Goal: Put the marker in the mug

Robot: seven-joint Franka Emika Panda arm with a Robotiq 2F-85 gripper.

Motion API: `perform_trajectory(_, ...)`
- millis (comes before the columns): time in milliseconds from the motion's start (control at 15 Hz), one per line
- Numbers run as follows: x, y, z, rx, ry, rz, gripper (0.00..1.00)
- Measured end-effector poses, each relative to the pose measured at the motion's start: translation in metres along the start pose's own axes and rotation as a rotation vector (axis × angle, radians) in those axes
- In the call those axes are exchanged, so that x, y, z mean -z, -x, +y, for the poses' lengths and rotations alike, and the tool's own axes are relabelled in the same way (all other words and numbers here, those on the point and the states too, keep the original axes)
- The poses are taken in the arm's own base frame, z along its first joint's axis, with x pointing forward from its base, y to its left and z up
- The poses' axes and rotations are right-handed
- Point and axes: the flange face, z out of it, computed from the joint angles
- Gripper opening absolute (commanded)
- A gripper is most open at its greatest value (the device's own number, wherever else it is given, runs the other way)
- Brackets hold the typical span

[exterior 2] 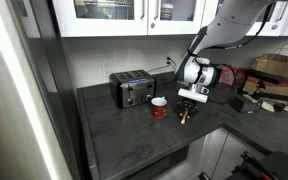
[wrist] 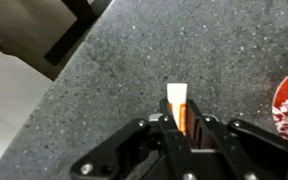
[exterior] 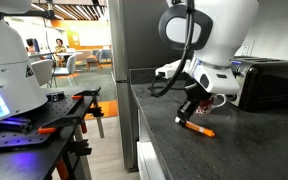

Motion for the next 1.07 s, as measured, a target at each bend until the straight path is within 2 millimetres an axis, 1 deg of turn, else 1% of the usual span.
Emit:
perform_trajectory(200, 0.017, -0.002, -0.009, 0.007, -0.025, -0.028, 0.05)
perform_trajectory(333, 0.036, 0.000, -0.010, 0.006, -0.085, -0.092, 0.05)
perform_trajectory(533, 0.074, 0.006, 0.000, 0.010, -0.203, -0.215, 0.05)
perform_trajectory(667, 0.093, 0.012, 0.005, 0.006, -0.287, -0.299, 0.05)
perform_trajectory(733, 0.099, 0.015, 0.007, 0.000, -0.329, -0.345, 0.05)
perform_trajectory(867, 0.107, 0.022, 0.005, -0.009, -0.403, -0.437, 0.05)
perform_trajectory(1067, 0.111, 0.031, -0.007, -0.019, -0.515, -0.558, 0.05)
